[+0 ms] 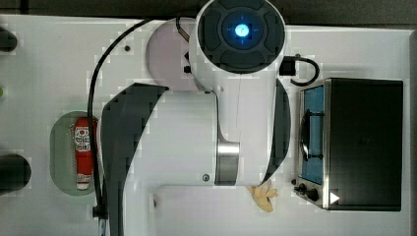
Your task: Pick ketchup from strainer and place it on the table
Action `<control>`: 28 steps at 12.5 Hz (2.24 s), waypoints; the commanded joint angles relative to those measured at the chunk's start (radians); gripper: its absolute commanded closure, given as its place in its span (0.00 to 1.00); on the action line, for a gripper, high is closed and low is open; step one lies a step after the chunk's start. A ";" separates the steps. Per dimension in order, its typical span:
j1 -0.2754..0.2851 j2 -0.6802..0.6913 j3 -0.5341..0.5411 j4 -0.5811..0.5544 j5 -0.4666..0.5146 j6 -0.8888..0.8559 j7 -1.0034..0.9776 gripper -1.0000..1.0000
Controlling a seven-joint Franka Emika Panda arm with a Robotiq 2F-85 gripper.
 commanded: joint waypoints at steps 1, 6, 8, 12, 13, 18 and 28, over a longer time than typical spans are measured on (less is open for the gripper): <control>-0.093 -0.212 0.066 -0.070 -0.010 -0.176 -0.017 0.21; -0.052 -0.158 0.180 -0.070 0.004 -0.092 -0.017 0.00; -0.029 -0.119 0.270 -0.070 0.003 -0.059 -0.017 0.00; 0.006 -0.030 0.475 -0.071 -0.001 -0.005 -0.004 0.00; 0.011 -0.003 0.520 -0.073 -0.001 0.020 0.008 0.00; 0.046 0.134 0.667 -0.151 -0.025 0.184 0.054 0.00; 0.095 0.471 0.661 -0.303 -0.375 0.641 0.239 0.00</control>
